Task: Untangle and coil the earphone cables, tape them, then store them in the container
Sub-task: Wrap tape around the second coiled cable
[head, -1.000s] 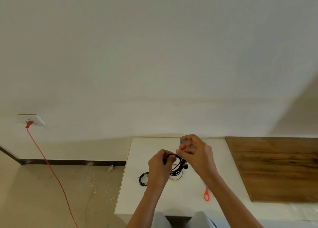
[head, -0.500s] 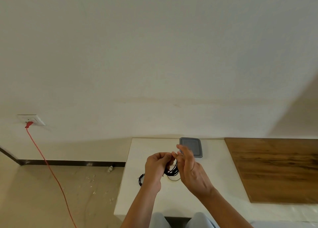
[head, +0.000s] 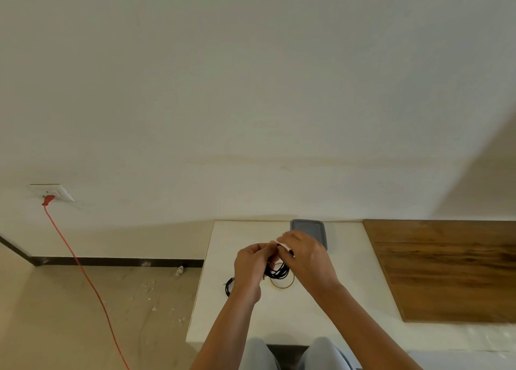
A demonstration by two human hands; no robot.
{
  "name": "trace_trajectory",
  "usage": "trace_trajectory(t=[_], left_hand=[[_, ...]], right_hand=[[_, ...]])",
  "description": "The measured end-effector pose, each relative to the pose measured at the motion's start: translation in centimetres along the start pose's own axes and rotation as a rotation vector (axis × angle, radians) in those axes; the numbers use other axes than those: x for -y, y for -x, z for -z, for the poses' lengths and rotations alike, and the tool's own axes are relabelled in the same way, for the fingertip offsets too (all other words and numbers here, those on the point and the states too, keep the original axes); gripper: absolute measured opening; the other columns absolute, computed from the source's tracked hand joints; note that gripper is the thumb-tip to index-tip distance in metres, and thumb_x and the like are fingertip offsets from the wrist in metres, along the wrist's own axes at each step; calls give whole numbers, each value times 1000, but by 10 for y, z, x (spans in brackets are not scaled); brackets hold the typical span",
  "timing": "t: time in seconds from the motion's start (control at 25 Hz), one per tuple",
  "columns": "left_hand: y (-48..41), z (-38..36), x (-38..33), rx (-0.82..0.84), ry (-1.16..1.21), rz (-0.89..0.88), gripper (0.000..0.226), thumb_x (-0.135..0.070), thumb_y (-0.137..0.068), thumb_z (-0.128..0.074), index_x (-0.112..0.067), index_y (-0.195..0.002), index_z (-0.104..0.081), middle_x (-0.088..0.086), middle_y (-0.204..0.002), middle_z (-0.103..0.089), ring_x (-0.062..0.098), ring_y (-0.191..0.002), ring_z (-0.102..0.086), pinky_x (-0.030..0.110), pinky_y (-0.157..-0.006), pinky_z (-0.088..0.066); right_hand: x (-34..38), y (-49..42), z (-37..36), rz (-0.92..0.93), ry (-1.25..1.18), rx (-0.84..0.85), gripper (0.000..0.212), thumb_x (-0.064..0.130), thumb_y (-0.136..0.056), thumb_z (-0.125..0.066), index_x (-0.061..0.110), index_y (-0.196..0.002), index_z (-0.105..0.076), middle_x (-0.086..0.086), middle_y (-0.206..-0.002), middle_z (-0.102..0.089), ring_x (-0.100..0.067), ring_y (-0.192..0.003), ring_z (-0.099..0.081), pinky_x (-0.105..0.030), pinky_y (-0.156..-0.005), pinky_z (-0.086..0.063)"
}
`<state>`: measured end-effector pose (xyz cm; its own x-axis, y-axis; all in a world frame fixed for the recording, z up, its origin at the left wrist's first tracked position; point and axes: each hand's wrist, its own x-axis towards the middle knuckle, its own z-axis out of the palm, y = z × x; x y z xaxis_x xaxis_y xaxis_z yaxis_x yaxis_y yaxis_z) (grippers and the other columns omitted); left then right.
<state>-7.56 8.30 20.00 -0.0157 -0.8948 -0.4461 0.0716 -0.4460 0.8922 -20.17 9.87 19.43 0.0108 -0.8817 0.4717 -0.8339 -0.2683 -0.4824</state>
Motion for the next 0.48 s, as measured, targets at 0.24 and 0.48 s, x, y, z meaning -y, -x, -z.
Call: trace_trajectory(t=[0.24,0.48], left_hand=[[-7,1,9,59,48,25,20,-21,-89,-67,-2,-83,-72,10,-70,-67,20,-67,-60,32,-73,-50],[-10,11,29,159,97,68,14,-13,-89,-65,-6,-101,-68,10,-88,-72,19,-83,-67,32,-81,-54]], right_hand=[[-5,7,-12,-138,60,36,15,19,-85,-61,17,-73,-69,6,-58,-65,-13,-49,-59,-33,-46,-52],[-16,20,-26,-451,-143,109,9,20,-88,-64,19,-80,-70,8,-64,-64,-10,-55,-59,-21,-49,-48]])
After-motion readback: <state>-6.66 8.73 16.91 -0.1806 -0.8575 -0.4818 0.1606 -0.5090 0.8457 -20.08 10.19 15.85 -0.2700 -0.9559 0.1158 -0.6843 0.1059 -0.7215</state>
